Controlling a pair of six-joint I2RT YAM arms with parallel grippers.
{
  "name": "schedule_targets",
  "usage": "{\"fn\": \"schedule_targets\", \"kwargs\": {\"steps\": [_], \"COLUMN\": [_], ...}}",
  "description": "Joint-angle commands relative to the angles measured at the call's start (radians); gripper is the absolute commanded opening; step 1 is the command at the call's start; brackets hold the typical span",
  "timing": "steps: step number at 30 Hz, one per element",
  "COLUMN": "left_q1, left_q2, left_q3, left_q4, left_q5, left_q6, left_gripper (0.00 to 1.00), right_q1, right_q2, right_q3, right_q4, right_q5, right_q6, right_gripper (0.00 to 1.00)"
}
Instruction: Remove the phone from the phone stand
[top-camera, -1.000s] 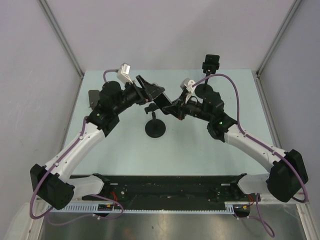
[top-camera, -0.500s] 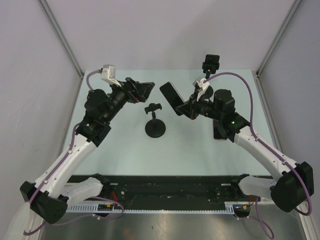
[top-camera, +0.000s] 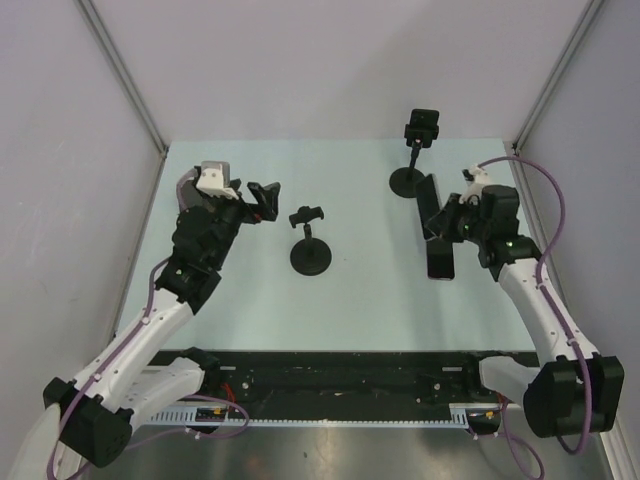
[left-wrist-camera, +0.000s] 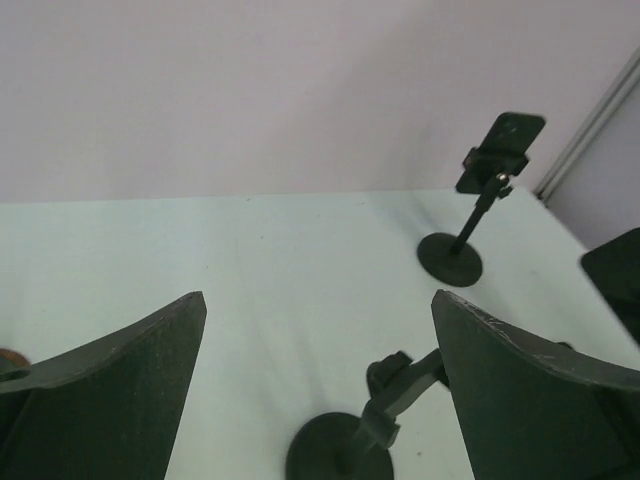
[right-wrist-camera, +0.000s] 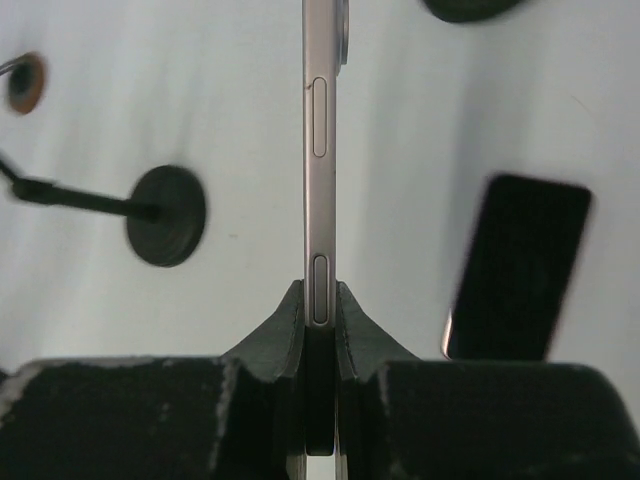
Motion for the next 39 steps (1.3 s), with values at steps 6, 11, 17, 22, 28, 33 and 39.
{"fn": "schedule_targets", "kwargs": {"steps": [6,11,17,22,28,33,39], "left_q1": [0.008,-0.009,-0.069,-0.072,-0.072,-0.070,-0.074], "left_q2": [-0.087,-0.143,-0.185,-0.182,-0.174,-0.176,-0.186], "left_q3": [-0.122,-0.143,-0.156,-0.159,-0.163,-0.166,-0.171], "left_q4": [0.151,0.168,0.168,0.169,0.171,0.174,0.177], "left_q5": [-0.055,-0.072,-0.110,-0.124,-0.115,-0.112,-0.118], "left_q6": [0.145,0.179,0.250,0.245,0.239,0.242,0.253], "left_gripper": [1.00,1.00,1.00,1.00,1.00,1.00,1.00], "right_q1": [-0.370,-0.446,-0.516,-0.521,-0.515,-0.510,-0.526], "right_q2": [0.028,0.100,0.216,0.278,0.359,0.384,0.448], "right_q3": [-0.052,-0.054,-0.055,-0.055,-0.055,-0.055,-0.055], "right_q4": [-0.164,-0.193,-0.201,-0.150,-0.161,-0.190,-0.237], "right_q5": [0.060,0.087,0.018,-0.087,-0.175,-0.152,-0.103], "right_q6": [0.061,0.014,-0.075,-0.077,-0.106,-0.107,-0.083], "right_gripper": [0.00,0.00,0.00,0.00,0.00,0.00,0.23]}}
